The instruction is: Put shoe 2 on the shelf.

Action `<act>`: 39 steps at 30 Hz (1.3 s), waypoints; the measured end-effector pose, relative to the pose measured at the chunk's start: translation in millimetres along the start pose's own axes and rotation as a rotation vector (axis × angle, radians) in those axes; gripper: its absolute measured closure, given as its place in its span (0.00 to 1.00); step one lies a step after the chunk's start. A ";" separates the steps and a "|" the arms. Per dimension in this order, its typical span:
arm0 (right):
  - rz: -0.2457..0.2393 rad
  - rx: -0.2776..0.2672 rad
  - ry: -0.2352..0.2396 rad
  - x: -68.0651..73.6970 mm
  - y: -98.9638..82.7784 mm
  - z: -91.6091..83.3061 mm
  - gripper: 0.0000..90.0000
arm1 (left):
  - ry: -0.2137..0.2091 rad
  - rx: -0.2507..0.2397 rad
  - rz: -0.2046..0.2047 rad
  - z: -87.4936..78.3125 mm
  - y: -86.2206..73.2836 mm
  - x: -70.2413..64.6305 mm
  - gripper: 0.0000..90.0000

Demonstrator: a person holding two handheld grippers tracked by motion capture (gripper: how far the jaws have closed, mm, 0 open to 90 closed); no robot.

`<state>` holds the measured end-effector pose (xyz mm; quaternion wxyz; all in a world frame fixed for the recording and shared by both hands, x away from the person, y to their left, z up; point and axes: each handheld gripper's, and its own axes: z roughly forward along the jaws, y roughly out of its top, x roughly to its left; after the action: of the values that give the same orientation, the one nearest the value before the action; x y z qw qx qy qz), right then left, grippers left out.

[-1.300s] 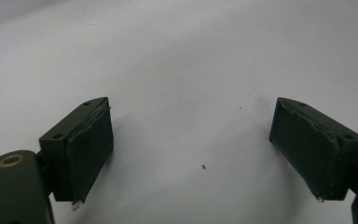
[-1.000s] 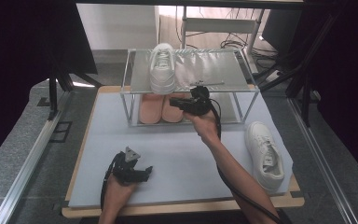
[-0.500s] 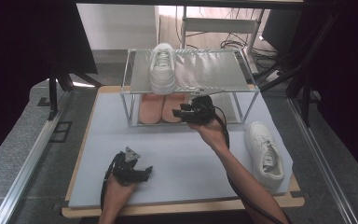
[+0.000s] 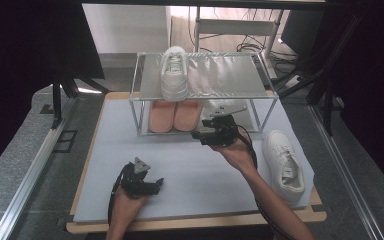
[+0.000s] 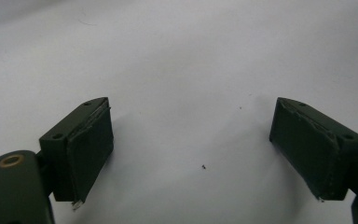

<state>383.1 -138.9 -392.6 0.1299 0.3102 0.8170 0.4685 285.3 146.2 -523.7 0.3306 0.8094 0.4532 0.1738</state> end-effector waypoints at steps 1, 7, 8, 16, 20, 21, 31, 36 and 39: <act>-0.004 0.003 -0.002 0.2 -1.7 -0.7 0.38 | 0.000 0.000 0.000 0.0 0.0 0.0 0.15; -0.012 0.025 -0.007 -0.8 -14.7 -9.2 0.34 | -0.001 0.000 0.001 0.0 0.0 0.0 0.15; -0.009 0.027 -0.005 -1.2 -16.5 -10.5 0.33 | -0.001 0.000 0.001 0.0 0.0 0.0 0.15; -0.023 0.072 -0.009 -4.3 -29.5 -19.3 0.27 | -0.001 0.000 0.000 0.0 0.0 0.0 0.15; -0.032 0.078 -0.022 -6.0 -35.6 -25.2 0.24 | 0.000 0.000 0.001 0.0 0.0 0.0 0.15; -0.037 0.081 -0.025 -6.6 -36.9 -26.7 0.23 | 0.000 0.000 0.001 0.0 0.0 0.0 0.15; -0.026 0.103 -0.052 -17.1 -50.4 -44.8 0.17 | -0.001 0.002 0.003 -0.1 0.0 0.2 0.15; 0.008 0.119 -0.070 -28.3 -58.4 -56.5 0.17 | 0.000 0.001 0.001 0.0 0.0 0.1 0.15; 0.041 0.132 -0.076 -35.5 -63.3 -63.2 0.15 | -0.001 -0.002 0.000 0.2 -0.1 0.1 0.15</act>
<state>354.4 -227.8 -415.6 0.1306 0.3524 0.8340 0.4039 285.4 146.2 -523.9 0.3318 0.8091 0.4528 0.1738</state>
